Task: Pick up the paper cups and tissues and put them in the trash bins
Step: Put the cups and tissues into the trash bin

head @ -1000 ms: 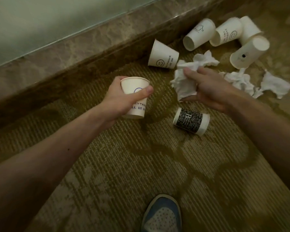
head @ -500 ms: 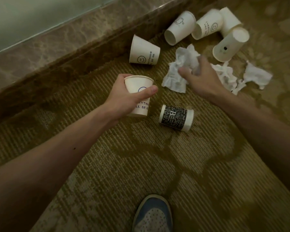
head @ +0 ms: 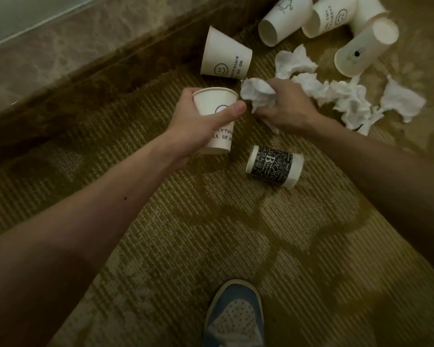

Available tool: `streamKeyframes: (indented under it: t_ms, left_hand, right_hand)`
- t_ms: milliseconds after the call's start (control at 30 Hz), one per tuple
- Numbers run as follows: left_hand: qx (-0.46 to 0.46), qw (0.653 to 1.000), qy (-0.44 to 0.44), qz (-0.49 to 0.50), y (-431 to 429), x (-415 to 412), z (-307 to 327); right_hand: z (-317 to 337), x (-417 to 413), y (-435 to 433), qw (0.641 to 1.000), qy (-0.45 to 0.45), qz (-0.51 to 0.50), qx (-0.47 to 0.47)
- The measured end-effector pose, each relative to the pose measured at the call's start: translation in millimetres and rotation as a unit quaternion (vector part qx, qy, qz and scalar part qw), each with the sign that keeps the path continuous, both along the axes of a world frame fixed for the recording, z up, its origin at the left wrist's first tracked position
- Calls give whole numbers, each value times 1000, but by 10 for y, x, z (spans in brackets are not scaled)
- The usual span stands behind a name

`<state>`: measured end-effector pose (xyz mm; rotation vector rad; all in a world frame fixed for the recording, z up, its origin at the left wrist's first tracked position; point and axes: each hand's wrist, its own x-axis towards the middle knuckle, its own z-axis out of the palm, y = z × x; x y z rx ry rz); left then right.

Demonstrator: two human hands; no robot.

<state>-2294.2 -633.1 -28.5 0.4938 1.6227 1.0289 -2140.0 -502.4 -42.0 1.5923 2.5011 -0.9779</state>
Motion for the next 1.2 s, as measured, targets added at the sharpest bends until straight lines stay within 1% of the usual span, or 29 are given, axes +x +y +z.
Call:
streamKeyframes:
  t_ms: [100,233,300,367,400,467,533,667,767,867,967,1067,1133,1200]
  left_hand:
    - [7,1000,-8,5,14,3,26]
    - [14,1000,-18,9,52,14,45]
    - [16,1000,-23,10,69,26,43]
    - [17,999,-28,8,87,45,42]
    - [19,999,-31,6,99,56,38]
    - [22,999,-38,3,124,75,31]
    - [24,999,-47,2,147,92,18]
    - [22,998,-51,3,189,102,-5]
    - [19,998,-56,6,215,75,-41]
    - [18,998,-56,13,237,52,-87]
    - [14,998,-55,19,260,52,-105]
    - [13,998,-55,21,269,65,-101]
    - [18,998,-57,22,276,79,-99]
    - [19,998,-54,16,282,100,-91]
  right_hand:
    - [73,12,-69,998,37,-22,-50]
    - [203,67,-79,993,90,-66,-46]
    - [267,109,-25,981,137,-124,-61]
    - [311,166,47,956,210,-177,-106]
    - [326,197,84,951,222,-187,-106]
    - [320,253,184,971,168,-166,-46]
    - [271,298,313,988,98,-116,15]
    - [181,281,568,995,12,-89,37]
    - [107,195,723,997,12,-76,26]
    - [29,119,870,997,-24,-64,22]
    - [-48,65,930,997,-34,-58,43]
    - [-84,32,918,995,-23,-54,75]
    - [-42,11,875,996,1,-67,50]
    - [68,-6,805,995,47,-87,28]
